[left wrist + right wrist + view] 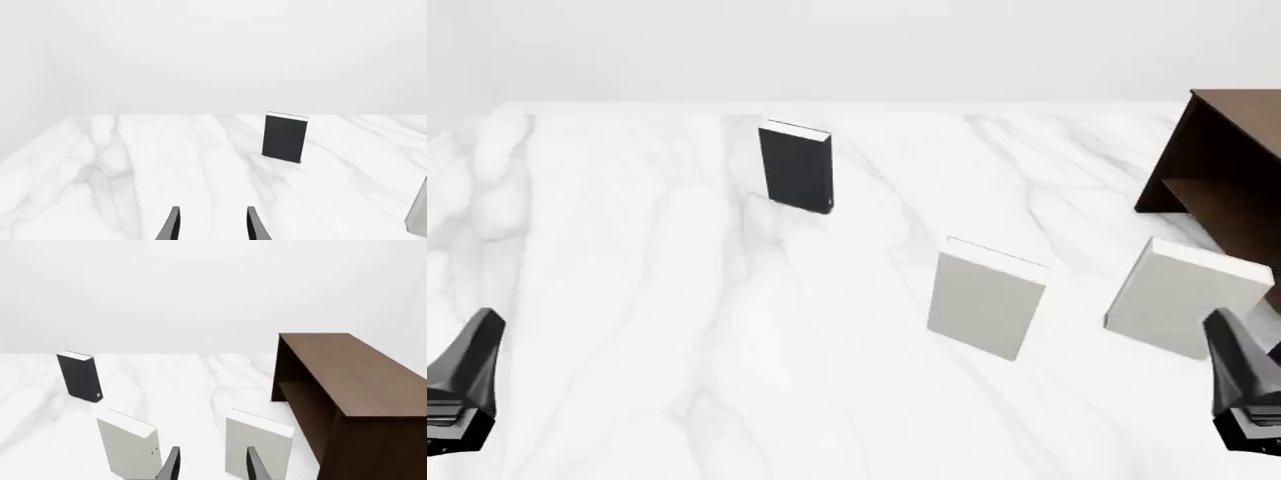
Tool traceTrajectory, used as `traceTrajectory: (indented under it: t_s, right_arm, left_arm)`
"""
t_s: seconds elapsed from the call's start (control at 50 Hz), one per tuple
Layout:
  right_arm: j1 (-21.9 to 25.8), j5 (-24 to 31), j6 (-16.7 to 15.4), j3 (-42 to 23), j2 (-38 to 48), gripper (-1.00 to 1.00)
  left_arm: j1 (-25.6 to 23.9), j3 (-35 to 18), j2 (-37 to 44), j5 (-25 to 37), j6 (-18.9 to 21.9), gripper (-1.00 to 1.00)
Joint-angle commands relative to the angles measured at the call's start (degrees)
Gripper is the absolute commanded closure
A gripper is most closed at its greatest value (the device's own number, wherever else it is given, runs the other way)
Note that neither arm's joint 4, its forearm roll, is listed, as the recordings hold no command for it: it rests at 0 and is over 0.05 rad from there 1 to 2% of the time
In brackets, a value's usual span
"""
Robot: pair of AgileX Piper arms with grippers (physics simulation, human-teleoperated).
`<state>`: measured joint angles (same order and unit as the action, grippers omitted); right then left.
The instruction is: Pick up the book on the left and place it on top of the shelf.
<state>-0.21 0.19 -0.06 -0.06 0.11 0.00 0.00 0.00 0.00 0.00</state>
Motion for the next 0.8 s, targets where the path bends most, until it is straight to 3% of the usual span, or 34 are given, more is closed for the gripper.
traceTrajectory:
  t_s: [0.02,0.28,0.62,0.64,0.8]
  right_arm:
    - [-0.7,0.5,0.1,-0.1,0.3,-1.00]
    - [-1.1,0.9,0.9,-0.8,0.1,-1.00]
    - [3.5,7.4,-0.2,-11.5,0.1,-1.00]
    - [3.7,5.0,-0.5,-11.5,2.6,-1.00]
    - [6.3,2.9,-2.2,-18.5,11.8,-1.00]
  left_arm:
    - [0.0,0.0,0.0,0.0,0.0,-1.00]
    - [0.0,0.0,0.0,0.0,0.0,-1.00]
    - [0.0,0.0,0.0,0.0,0.0,-1.00]
    - [0.0,0.0,0.0,0.0,0.0,-1.00]
    - [0.0,0.0,0.0,0.0,0.0,-1.00]
